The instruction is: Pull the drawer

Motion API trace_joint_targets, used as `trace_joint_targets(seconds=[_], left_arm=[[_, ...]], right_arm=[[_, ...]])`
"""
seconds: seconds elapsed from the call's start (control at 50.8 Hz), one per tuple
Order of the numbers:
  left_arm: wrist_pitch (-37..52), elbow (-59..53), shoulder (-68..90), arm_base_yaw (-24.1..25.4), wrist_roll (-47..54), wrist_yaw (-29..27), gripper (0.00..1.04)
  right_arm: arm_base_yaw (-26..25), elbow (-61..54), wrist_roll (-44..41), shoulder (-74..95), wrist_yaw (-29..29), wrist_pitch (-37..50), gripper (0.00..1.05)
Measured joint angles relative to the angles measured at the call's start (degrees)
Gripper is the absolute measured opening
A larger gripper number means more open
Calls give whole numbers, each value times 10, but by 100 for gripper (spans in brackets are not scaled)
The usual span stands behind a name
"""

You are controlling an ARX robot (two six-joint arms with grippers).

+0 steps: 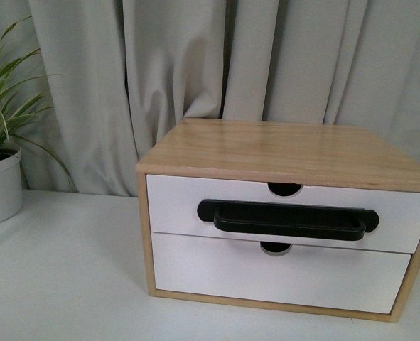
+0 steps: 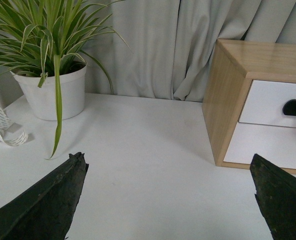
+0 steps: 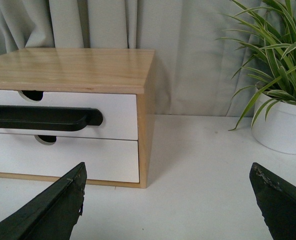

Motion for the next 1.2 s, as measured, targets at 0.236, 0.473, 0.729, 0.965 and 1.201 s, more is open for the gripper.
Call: trace_joint_targets(seconds=[0.236, 0.473, 0.729, 0.965, 1.201], left_arm=[[0, 0, 0, 0, 0, 0, 98], [0, 0, 0, 0, 0, 0, 98], [210, 16, 193, 43, 85, 143, 98], [212, 119, 502, -39, 271, 239, 98], [113, 261, 667, -167, 512, 271, 98]], right_arm=[[0, 0, 0, 0, 0, 0, 96], [0, 0, 0, 0, 0, 0, 96], [-84, 27, -76, 151, -198, 100, 96], [-47, 154, -266, 381, -235, 61, 96], [49, 255, -509, 525, -177, -15, 96]])
